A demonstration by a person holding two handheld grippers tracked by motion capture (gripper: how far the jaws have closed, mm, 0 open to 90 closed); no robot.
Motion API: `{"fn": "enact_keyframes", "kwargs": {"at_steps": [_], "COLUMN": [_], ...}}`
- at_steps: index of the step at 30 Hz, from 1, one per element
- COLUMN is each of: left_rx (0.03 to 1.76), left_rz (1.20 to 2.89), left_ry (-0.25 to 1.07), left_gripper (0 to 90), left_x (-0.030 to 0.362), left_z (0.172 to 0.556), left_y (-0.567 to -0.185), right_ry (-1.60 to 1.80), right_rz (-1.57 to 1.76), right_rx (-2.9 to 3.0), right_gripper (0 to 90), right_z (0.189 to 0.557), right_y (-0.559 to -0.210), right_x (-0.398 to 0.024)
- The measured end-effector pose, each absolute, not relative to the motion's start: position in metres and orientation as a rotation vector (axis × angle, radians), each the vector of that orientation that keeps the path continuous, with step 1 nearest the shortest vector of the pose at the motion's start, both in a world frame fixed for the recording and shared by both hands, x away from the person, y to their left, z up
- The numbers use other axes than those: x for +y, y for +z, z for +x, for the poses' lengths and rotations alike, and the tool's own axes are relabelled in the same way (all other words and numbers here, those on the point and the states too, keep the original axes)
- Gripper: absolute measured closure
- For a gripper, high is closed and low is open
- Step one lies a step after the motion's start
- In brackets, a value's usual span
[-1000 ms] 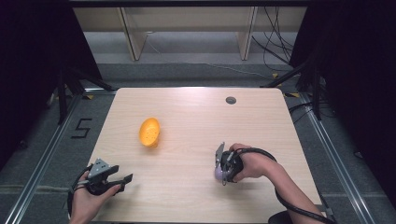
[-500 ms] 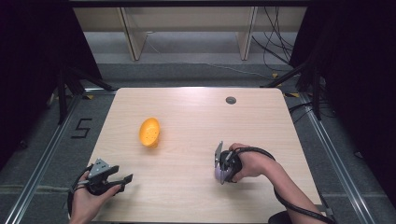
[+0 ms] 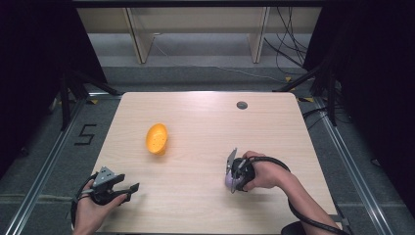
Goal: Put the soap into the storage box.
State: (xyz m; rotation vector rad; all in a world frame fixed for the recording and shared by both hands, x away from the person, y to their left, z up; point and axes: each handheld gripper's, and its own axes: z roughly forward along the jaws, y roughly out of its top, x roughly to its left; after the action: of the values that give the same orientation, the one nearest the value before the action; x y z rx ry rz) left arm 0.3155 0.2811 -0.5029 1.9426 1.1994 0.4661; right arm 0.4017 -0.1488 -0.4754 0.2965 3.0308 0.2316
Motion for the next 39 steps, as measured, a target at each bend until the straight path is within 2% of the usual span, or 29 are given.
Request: {"fn": "enact_keyframes", "kwargs": {"at_steps": [14,27,36,39], "left_rx": [1.195,1.177,1.182,1.161], "left_rz": [1.935,1.956,1.923,1.975], "left_ry": [0.477,0.486,0.461,0.472], "left_gripper": [29.9,29.9,29.9,29.9], "left_x": [0.281,0.279,0.275,0.276], "left_z": [0.315,0.315,0.315,0.316], "left_y": [-0.503,-0.502,-0.503,-0.501], "right_ry": [0.590,0.958,1.107,1.133], "right_rz": [0.385,0.646,0.587,0.586], "right_rx": [2.950,2.658,2.431,2.382], "right_gripper": [50.2,50.2,50.2,50.2], "right_z": [0.393,0.377,0.363,0.358], "right_y": [-0.473,-0.455,-0.439,-0.435], "right_x": [-0.164,-0.177,-0.180,-0.179]}}
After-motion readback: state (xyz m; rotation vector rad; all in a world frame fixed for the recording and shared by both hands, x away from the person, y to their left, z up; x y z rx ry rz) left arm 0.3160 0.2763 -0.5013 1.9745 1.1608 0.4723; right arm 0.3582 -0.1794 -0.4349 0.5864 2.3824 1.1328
